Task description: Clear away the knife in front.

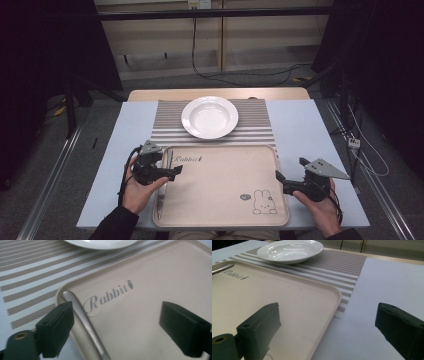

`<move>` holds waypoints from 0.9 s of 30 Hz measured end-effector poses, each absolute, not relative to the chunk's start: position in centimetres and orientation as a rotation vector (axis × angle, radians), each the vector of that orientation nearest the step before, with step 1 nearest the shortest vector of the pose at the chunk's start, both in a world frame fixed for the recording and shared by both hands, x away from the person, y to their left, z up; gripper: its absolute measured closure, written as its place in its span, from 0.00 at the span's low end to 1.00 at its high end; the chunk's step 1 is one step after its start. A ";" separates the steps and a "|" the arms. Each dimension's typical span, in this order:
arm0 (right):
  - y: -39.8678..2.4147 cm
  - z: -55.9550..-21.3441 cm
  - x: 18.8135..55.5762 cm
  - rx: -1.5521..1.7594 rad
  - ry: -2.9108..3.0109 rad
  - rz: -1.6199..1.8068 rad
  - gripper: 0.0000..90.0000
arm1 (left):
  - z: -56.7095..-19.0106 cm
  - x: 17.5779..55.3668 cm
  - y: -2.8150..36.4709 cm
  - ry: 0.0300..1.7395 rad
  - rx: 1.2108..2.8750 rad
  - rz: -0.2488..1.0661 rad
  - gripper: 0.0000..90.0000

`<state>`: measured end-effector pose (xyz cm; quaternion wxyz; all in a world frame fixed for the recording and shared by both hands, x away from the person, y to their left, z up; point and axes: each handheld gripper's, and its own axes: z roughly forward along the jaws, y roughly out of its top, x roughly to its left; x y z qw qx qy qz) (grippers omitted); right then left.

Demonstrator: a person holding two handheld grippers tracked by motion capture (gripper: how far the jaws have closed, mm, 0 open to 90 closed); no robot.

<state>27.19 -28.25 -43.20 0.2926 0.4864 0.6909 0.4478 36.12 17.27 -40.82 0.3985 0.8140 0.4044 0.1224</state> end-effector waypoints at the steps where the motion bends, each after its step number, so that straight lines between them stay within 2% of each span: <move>1: -28.3 -43.2 27.2 1.296 1.841 1.193 0.07 | -40.8 35.9 17.6 1.014 2.054 0.315 0.11; 4: -28.2 -43.2 27.2 1.294 1.841 1.191 0.07 | -40.8 35.4 18.4 1.000 2.037 0.324 0.07; 7: -28.2 -43.2 27.2 1.295 1.839 1.191 0.07 | -40.7 35.0 19.1 1.011 2.020 0.376 0.08; 16: -28.3 -43.2 27.2 1.300 1.837 1.188 0.07 | -40.8 33.3 20.5 1.018 1.971 0.386 0.08; 20: -28.3 -43.2 27.2 1.299 1.838 1.189 0.07 | -41.1 32.7 21.2 1.005 1.927 0.444 0.07; 27: -28.3 -43.2 27.2 1.299 1.838 1.189 0.07 | -41.8 32.8 21.7 1.054 1.909 0.449 0.08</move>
